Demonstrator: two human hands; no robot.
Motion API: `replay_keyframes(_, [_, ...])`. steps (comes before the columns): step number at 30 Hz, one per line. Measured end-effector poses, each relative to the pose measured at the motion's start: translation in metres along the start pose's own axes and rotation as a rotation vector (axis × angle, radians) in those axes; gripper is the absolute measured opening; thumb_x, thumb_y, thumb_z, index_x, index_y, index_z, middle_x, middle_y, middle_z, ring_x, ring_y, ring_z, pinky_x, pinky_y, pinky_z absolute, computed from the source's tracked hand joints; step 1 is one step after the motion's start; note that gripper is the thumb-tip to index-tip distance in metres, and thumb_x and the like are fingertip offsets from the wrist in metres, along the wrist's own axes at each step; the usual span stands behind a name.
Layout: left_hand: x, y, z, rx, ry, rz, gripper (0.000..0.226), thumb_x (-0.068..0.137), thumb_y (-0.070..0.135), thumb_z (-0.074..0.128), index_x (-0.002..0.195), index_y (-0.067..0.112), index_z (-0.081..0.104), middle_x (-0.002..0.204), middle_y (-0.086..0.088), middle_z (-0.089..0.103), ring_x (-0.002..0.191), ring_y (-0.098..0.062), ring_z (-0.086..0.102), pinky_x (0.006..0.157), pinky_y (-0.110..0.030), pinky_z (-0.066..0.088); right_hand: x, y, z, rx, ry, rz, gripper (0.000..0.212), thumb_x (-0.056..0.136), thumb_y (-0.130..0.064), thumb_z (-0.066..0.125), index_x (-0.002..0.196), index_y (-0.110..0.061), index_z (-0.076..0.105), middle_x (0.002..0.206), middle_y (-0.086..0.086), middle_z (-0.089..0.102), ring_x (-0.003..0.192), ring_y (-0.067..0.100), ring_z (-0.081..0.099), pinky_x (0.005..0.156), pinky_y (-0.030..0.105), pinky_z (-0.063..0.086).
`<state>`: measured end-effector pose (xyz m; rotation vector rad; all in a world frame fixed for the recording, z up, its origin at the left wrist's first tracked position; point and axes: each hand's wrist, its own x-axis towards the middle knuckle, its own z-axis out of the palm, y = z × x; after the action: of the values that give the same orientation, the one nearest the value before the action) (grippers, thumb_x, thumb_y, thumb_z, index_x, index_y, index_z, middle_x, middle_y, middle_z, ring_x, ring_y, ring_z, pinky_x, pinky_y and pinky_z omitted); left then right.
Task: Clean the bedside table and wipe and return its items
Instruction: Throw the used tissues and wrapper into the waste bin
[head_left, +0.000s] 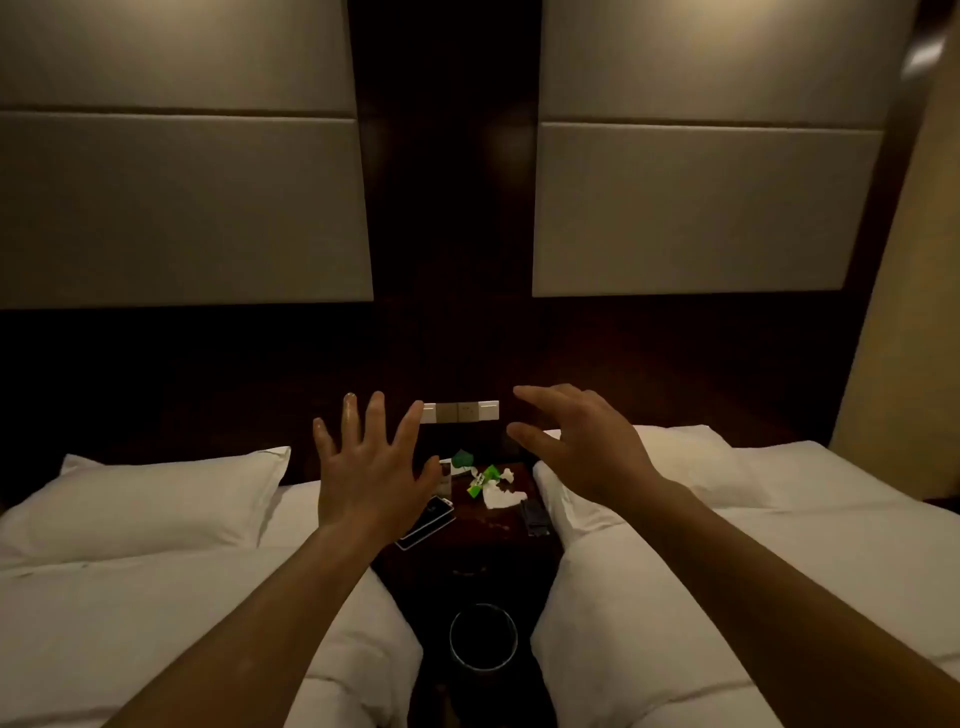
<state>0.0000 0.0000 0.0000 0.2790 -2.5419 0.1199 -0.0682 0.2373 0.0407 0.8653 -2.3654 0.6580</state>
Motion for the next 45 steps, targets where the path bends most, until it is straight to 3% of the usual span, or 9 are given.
replay_keyframes(11, [0.093,0.013,0.118,0.056,-0.062,-0.077,0.072,0.092,0.064,0.026,0.156,0.034,0.012,0.164,-0.013,0.017,0.153,-0.038,0.006,0.118,-0.065,0.012,0.078,0.120,0.096,0.116,-0.087,0.072,0.053,0.092,-0.053,0.056,0.140,-0.035,0.047,0.124,-0.003,0.062,0.113,0.019,0.055,0.077,0.030,0.045])
replay_keyframes(17, [0.121,0.021,0.184,0.067,-0.137,-0.104,0.071,0.093,0.064,0.032,0.156,0.033,0.018,0.163,-0.014,0.023,0.152,-0.039,0.010,0.117,-0.065,0.014,0.105,0.173,0.150,0.164,-0.200,0.139,0.054,0.092,-0.053,0.057,0.142,-0.034,0.046,0.135,-0.003,0.059,0.121,0.020,0.055,0.089,0.034,0.050])
replay_keyframes(21, [0.140,0.017,0.228,0.061,-0.210,-0.113,0.072,0.093,0.065,0.030,0.157,0.035,0.013,0.165,-0.012,0.018,0.153,-0.038,0.007,0.118,-0.064,0.011,0.122,0.200,0.184,0.156,-0.267,0.173,0.055,0.092,-0.053,0.057,0.142,-0.033,0.046,0.137,-0.002,0.058,0.123,0.022,0.053,0.093,0.040,0.052])
replay_keyframes(26, [0.175,0.007,0.284,0.046,-0.263,-0.102,0.072,0.094,0.066,0.028,0.157,0.036,0.010,0.165,-0.013,0.016,0.153,-0.038,0.004,0.118,-0.064,0.012,0.154,0.231,0.230,0.155,-0.292,0.209,0.055,0.092,-0.054,0.057,0.142,-0.032,0.048,0.136,-0.001,0.059,0.118,0.020,0.057,0.092,0.039,0.053])
replay_keyframes(35, [0.257,-0.029,0.420,-0.025,-0.386,-0.050,0.070,0.094,0.062,0.028,0.157,0.035,0.010,0.165,-0.011,0.016,0.153,-0.036,0.004,0.119,-0.063,0.011,0.220,0.281,0.346,0.141,-0.338,0.315,0.050,0.091,-0.052,0.059,0.137,-0.032,0.054,0.124,-0.003,0.065,0.102,0.011,0.061,0.075,0.024,0.045])
replay_keyframes(40, [0.291,-0.046,0.493,-0.059,-0.478,-0.024,0.070,0.093,0.061,0.031,0.156,0.035,0.016,0.163,-0.011,0.021,0.152,-0.035,0.007,0.118,-0.063,0.011,0.246,0.305,0.410,0.140,-0.401,0.403,0.052,0.091,-0.054,0.056,0.138,-0.034,0.053,0.126,-0.003,0.064,0.109,0.016,0.061,0.086,0.035,0.053])
replay_keyframes(45, [0.298,-0.048,0.556,-0.069,-0.572,-0.025,0.071,0.089,0.060,0.030,0.154,0.031,0.029,0.158,-0.014,0.032,0.150,-0.039,0.018,0.115,-0.066,0.018,0.243,0.343,0.462,0.128,-0.451,0.462,0.051,0.091,-0.054,0.058,0.137,-0.033,0.055,0.129,-0.003,0.062,0.115,0.017,0.059,0.084,0.027,0.046])
